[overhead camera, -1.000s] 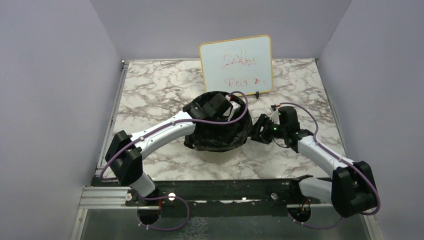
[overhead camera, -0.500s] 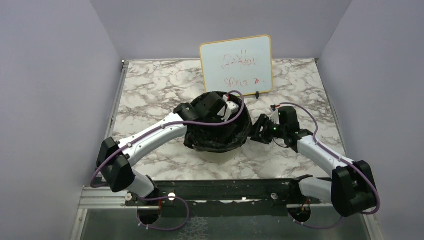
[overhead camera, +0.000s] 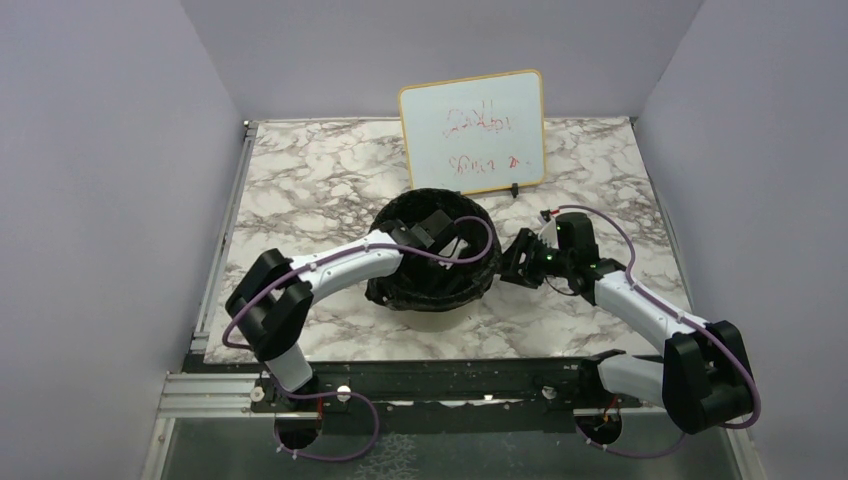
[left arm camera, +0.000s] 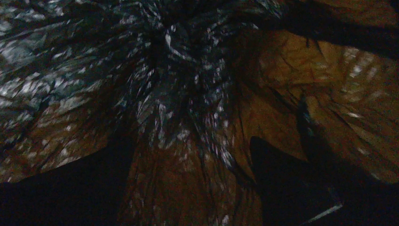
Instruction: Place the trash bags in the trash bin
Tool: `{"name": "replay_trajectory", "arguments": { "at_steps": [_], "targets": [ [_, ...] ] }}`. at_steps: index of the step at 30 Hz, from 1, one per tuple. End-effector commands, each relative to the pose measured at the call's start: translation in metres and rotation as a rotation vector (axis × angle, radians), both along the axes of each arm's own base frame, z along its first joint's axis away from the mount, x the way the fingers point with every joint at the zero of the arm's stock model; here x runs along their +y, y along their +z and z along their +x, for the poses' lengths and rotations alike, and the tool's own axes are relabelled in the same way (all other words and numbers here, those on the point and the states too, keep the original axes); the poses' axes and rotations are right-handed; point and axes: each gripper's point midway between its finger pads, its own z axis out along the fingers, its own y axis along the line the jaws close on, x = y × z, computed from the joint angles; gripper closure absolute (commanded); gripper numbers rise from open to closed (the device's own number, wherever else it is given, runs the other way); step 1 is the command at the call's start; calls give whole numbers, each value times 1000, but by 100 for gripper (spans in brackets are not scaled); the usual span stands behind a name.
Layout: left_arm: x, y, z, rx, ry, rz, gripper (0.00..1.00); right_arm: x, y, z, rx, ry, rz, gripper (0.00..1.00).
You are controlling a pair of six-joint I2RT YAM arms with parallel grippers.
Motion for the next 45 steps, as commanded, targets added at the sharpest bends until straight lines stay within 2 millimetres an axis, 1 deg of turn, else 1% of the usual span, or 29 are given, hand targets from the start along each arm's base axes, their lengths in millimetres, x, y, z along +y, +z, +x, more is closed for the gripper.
{"name": "replay_trajectory", "arguments": {
  "at_steps": [1,5,7,8,10,12,14,16,19,21,26,28,31,33,35,36,39,42,44,45],
  "targets": [
    [0,-25,0,36,3,37,7,5,3,-2,-7,30,22,41],
    [3,-52,-6,70,13,59,8,5,2,-3,-8,28,25,41],
    [6,-57,-6,66,29,66,9,5,1,-4,-4,29,25,41],
    [5,-55,-5,57,37,60,8,5,1,-4,-2,30,26,41],
    [0,-43,0,27,48,28,8,4,1,-4,-4,26,24,41],
    [-6,-28,7,-11,47,-16,7,5,2,-3,-7,27,24,41],
    [-9,-15,12,-38,52,-30,7,5,2,-3,-6,32,21,41],
    [-14,4,20,-81,65,-66,6,4,2,-3,-5,31,18,41],
    [-23,30,26,-131,59,-139,2,4,2,-3,-4,24,15,41],
    [-26,38,26,-135,46,-161,1,3,0,-3,0,18,14,41],
    [-19,43,28,-165,65,-152,1,3,1,-3,-2,13,17,41],
    [-21,54,31,-191,74,-171,1,3,2,-3,-4,14,18,41],
    [-24,81,41,-262,94,-220,1,4,3,-2,-7,22,22,41],
    [-25,108,51,-332,117,-259,1,4,4,-2,-5,23,20,41],
    [-30,138,55,-388,125,-328,1,4,5,-2,-8,23,21,41],
    [-29,152,60,-428,139,-353,1,4,6,-2,-10,24,21,41],
    [-28,192,65,-508,166,-426,1,5,10,-1,-24,30,27,42],
    [-18,229,71,-598,225,-478,1,5,19,3,-53,25,25,41],
    [-6,253,73,-660,273,-502,1,0,25,7,-77,6,-5,41],
    [4,265,72,-698,284,-504,1,-6,27,11,-80,-25,-39,40]
  ]
}}
